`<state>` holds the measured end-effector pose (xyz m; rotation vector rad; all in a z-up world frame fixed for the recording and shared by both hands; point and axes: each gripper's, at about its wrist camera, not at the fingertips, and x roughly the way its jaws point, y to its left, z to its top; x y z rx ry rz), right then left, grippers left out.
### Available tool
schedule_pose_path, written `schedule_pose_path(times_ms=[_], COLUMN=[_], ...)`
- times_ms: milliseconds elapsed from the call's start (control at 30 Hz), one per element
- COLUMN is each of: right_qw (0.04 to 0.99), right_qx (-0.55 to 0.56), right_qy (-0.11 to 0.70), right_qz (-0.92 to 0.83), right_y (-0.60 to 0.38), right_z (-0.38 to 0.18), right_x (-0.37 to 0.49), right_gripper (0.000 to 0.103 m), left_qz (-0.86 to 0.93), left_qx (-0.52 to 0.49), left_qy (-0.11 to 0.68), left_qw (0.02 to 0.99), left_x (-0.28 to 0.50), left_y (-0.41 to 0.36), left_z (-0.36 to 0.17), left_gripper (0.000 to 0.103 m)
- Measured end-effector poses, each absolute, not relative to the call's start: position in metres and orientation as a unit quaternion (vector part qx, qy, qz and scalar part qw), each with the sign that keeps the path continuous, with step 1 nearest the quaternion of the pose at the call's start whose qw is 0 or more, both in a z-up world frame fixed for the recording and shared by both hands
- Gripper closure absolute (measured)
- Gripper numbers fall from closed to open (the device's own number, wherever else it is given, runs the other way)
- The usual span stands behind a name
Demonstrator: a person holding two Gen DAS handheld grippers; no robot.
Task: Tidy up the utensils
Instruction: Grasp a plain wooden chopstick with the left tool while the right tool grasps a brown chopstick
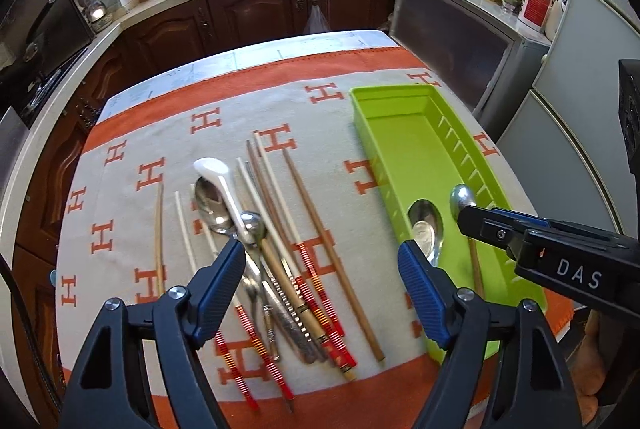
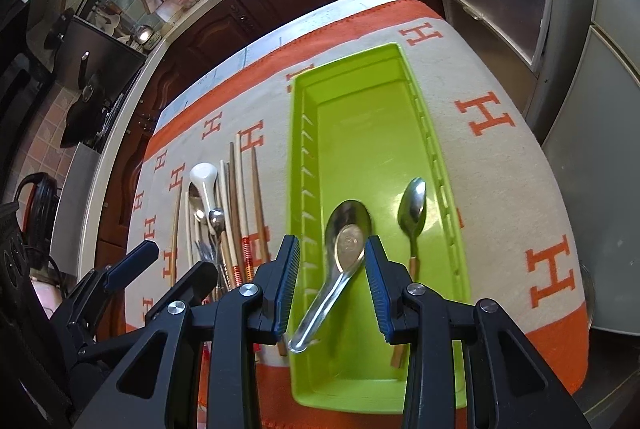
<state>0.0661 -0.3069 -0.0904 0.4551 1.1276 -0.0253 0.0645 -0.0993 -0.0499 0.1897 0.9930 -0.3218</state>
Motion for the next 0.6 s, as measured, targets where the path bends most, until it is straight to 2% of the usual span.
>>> schedule_pose_path(times_ms=[367, 600], right_qw=[0.836, 0.84], right_qx=[0.149, 0.112], right_qy=[0.529, 0.53], right_qz=[0.003, 0.04], right_y=[-0.248, -0.202], right_z=[-0.075, -0.076], right_x=[0.062, 0.077], right_gripper=[0.069, 0.069], left_qz=[-0.089, -0.053], left_qx=[0.047, 0.014], left_qy=[0.473, 0.504], left_qw=[0.875, 0.862], left_x=[0.068, 0.088], left_y=[-0.011, 0.041], left_z=[-0.047, -0.069], left_gripper=[0.025, 0.025])
